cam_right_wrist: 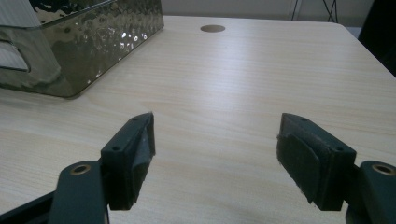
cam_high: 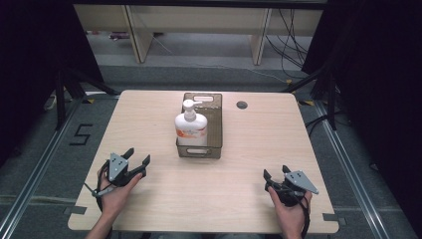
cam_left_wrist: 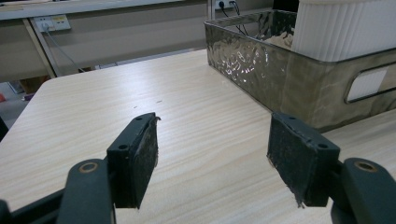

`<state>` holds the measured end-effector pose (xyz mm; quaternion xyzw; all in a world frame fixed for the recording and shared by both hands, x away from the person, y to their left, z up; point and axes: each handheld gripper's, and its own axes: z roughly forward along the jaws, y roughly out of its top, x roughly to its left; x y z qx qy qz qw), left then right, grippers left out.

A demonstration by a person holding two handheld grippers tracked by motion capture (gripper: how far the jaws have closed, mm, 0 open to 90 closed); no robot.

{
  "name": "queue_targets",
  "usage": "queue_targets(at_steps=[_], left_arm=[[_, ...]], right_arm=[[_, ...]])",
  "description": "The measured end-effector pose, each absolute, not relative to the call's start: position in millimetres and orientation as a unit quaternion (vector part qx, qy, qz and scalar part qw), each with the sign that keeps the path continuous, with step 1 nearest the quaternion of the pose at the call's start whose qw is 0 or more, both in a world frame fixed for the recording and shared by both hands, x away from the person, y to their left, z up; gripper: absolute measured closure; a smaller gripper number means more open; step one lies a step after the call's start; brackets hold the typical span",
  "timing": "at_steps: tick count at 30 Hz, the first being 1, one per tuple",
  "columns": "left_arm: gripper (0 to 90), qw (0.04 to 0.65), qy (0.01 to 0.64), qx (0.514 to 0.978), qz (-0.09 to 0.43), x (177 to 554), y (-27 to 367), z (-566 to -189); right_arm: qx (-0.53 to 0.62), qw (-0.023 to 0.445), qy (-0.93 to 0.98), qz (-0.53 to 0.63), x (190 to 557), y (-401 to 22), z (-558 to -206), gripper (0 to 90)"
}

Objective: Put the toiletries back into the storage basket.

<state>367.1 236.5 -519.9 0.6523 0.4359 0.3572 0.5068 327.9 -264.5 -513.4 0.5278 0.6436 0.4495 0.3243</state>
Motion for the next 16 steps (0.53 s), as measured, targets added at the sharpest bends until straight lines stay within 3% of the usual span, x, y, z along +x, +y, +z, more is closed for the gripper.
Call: queue_targets(at_steps=[16], left_arm=[[32.9, 0.503, 0.433, 0.657, 0.357, 366.0, 235.5, -523.5]], right_arm=[[0.517, 0.336, 0.647, 0.448, 329.8, -266.8, -513.7, 28.9]])
